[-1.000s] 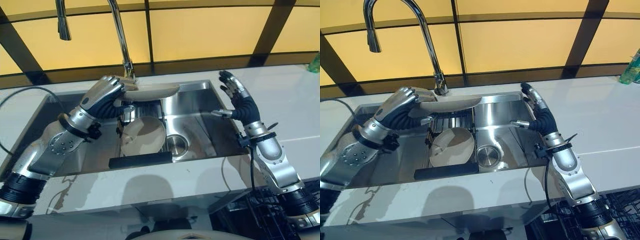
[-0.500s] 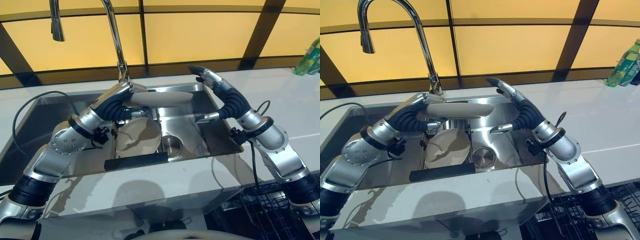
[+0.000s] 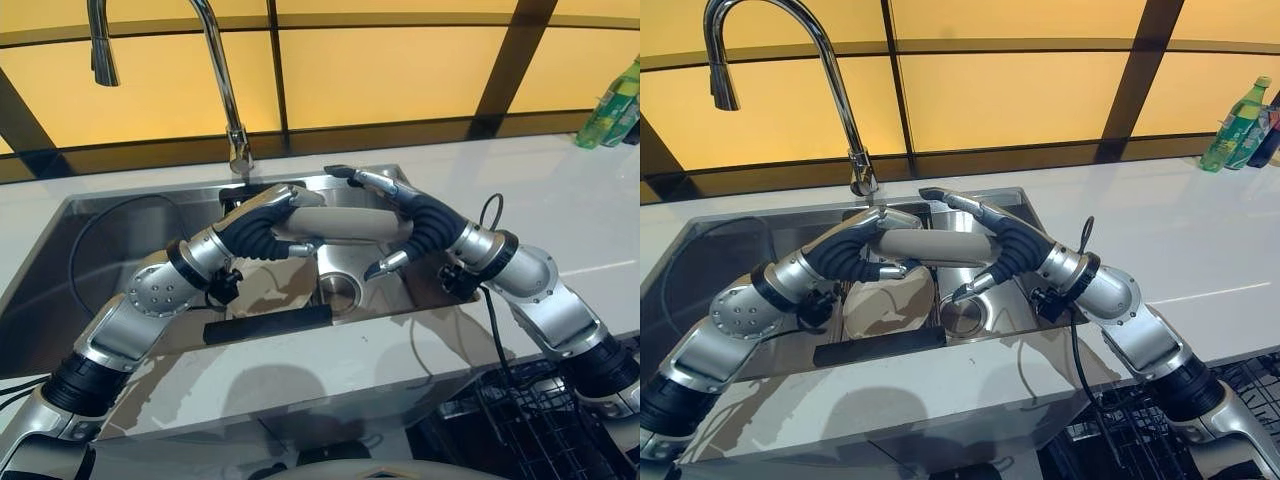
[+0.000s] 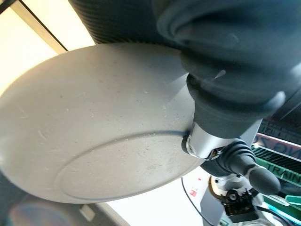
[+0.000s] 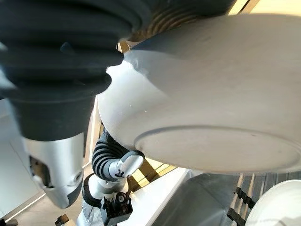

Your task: Pick up plates and place into dishwasher.

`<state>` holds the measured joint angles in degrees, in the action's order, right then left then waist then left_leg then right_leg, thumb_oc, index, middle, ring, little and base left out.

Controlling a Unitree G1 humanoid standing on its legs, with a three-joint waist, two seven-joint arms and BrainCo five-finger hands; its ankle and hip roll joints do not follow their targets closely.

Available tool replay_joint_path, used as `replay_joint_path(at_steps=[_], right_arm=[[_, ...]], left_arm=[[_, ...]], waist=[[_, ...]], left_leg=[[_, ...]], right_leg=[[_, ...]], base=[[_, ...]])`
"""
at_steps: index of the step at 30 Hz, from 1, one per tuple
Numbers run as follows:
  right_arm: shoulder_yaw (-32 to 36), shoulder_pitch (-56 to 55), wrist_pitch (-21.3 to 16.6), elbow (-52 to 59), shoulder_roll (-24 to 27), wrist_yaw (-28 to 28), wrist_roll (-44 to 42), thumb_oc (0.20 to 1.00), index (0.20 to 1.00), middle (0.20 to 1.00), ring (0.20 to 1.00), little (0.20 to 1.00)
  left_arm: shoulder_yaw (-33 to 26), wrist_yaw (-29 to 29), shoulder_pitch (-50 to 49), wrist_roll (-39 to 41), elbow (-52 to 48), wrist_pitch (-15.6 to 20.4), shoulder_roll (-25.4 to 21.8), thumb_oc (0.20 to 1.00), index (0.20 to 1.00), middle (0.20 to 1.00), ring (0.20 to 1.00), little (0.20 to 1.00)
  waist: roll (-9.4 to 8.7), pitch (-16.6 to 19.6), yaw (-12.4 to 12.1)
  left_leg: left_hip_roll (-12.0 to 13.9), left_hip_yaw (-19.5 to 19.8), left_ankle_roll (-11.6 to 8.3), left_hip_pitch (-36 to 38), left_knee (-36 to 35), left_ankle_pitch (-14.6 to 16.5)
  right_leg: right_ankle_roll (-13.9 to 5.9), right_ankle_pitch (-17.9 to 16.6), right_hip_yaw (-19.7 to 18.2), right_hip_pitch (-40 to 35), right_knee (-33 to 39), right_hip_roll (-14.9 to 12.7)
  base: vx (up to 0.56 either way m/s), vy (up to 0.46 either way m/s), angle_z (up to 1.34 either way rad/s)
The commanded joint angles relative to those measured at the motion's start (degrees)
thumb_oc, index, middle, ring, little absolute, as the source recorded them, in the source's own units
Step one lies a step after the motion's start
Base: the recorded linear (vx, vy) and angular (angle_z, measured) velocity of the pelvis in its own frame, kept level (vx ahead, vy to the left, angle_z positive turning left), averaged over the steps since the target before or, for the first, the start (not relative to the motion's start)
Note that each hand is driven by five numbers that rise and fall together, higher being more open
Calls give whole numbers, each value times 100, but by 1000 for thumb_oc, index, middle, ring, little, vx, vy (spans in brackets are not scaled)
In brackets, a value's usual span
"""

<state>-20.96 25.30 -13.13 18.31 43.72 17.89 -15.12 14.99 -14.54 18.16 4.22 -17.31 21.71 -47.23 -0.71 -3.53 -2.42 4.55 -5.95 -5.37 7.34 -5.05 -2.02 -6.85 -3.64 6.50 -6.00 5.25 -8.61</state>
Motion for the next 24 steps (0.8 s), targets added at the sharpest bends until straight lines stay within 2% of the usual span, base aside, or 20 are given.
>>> replay_joint_path(at_steps=[1,6,11,13,14,16,17,18,19,24], right_arm=[[-355,532,197,556,107,33,61,1000,1000,1000,1000,1000],[-108,230,406,623,444,-95,418,1000,1000,1000,1000,1000],[168,35,592,644,533,-130,683,1000,1000,1000,1000,1000],[205,18,670,669,572,-98,642,583,583,583,583,583],[231,2,713,685,587,-71,600,551,551,551,551,551],[301,-63,777,708,607,-130,605,642,642,642,642,642],[338,-97,820,708,622,-181,604,536,536,536,536,536],[406,-158,824,690,625,-264,635,291,291,291,291,291],[466,-212,807,663,610,-321,635,200,200,200,200,200],[620,-341,807,727,518,-255,668,200,200,200,200,200]], left_arm=[[218,282,827,327,-301,314,114,200,200,200,200,200],[-36,397,646,429,-383,309,-62,200,200,200,200,200],[-231,414,453,324,-480,434,-65,200,200,200,200,200],[-277,435,430,296,-496,455,-93,200,200,200,200,200],[-316,466,411,257,-505,482,-112,200,200,200,200,200],[-373,563,399,211,-510,512,-146,200,200,200,200,200],[-397,599,385,200,-512,534,-157,200,200,200,200,200],[-447,640,355,200,-524,575,-169,200,200,200,200,200],[-489,649,326,223,-541,601,-170,200,200,200,200,200],[-600,593,271,238,-675,605,-89,200,200,200,200,200]], waist=[[-85,272,17],[-106,277,21],[-120,259,19],[-120,259,19],[-120,258,19],[-123,263,23],[-125,264,24],[-126,263,25],[-124,259,24],[-128,262,25]], left_leg=[[-24,266,73,-190,131,429],[-34,258,86,-196,117,413],[-55,291,98,-188,112,411],[-64,303,101,-182,109,410],[-66,304,102,-180,109,410],[-65,308,102,-174,107,413],[-62,304,101,-171,108,414],[-58,302,99,-170,110,416],[-54,306,98,-169,112,415],[-55,330,96,-176,117,418]], right_leg=[[-464,322,267,-23,-354,-586],[-481,334,285,-12,-397,-606],[-481,329,287,-2,-431,-605],[-481,331,284,-2,-437,-606],[-481,331,283,-1,-440,-607],[-483,336,280,-3,-445,-605],[-484,338,282,-7,-447,-605],[-483,340,281,-9,-449,-603],[-481,342,281,-11,-452,-601],[-481,342,263,-9,-439,-585]], base=[[23,40,1],[4,7,0],[0,0,0],[0,0,0],[0,0,0],[0,0,0],[0,0,0],[0,0,0],[0,0,0],[0,0,0]])
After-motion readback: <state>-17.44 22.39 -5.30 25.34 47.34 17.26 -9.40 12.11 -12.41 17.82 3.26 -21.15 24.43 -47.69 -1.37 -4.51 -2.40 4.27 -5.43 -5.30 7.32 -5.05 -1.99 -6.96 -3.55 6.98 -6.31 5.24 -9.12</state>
